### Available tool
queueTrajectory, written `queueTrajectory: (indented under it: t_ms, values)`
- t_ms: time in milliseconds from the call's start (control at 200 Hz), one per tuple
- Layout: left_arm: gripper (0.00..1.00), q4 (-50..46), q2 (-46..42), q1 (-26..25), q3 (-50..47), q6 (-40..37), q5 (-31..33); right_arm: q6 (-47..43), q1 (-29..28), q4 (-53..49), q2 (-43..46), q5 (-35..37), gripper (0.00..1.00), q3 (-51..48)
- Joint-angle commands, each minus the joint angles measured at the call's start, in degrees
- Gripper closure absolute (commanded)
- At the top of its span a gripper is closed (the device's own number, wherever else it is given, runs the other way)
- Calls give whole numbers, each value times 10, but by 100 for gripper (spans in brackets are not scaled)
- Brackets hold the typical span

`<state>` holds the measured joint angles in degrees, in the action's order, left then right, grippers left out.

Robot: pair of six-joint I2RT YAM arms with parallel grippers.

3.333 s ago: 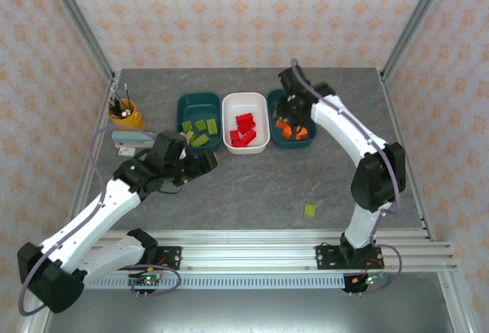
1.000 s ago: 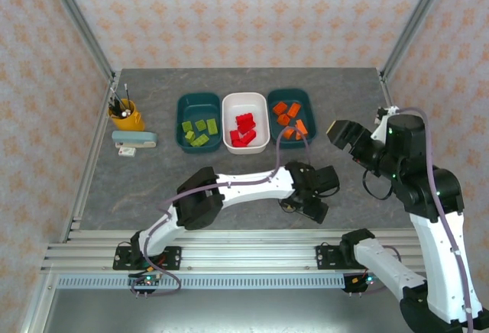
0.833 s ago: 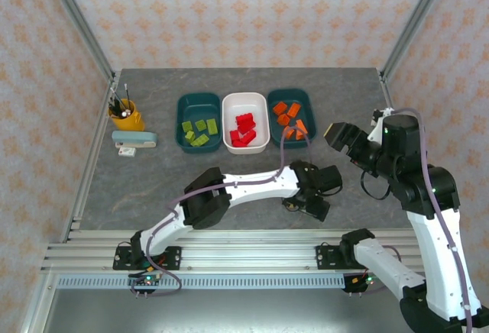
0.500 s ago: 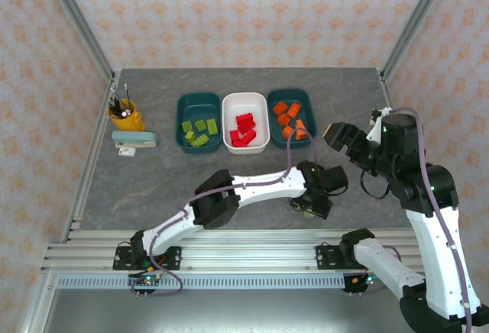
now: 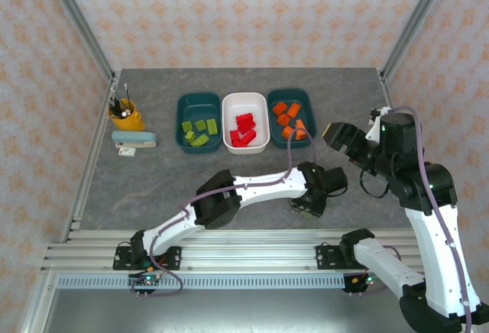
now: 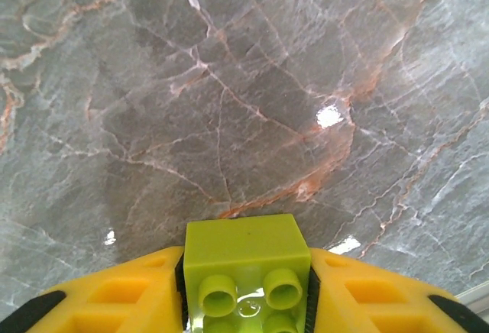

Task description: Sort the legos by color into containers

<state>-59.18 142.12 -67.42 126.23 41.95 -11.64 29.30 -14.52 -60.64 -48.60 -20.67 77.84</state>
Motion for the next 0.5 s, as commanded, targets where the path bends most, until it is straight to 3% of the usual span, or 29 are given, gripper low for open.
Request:
queueTrajectory:
  t_ms: [0, 250, 495]
  values:
    - [62, -22, -26, 2, -15, -10, 49, -8, 0, 1, -1, -1, 16, -2]
    - [65, -13, -120, 50, -77, -16, 75, 1, 0, 4, -3, 4, 16, 9]
    - [64, 14, -263, 170, -187, -20, 85, 39, 0, 102, -25, -83, 17, -25]
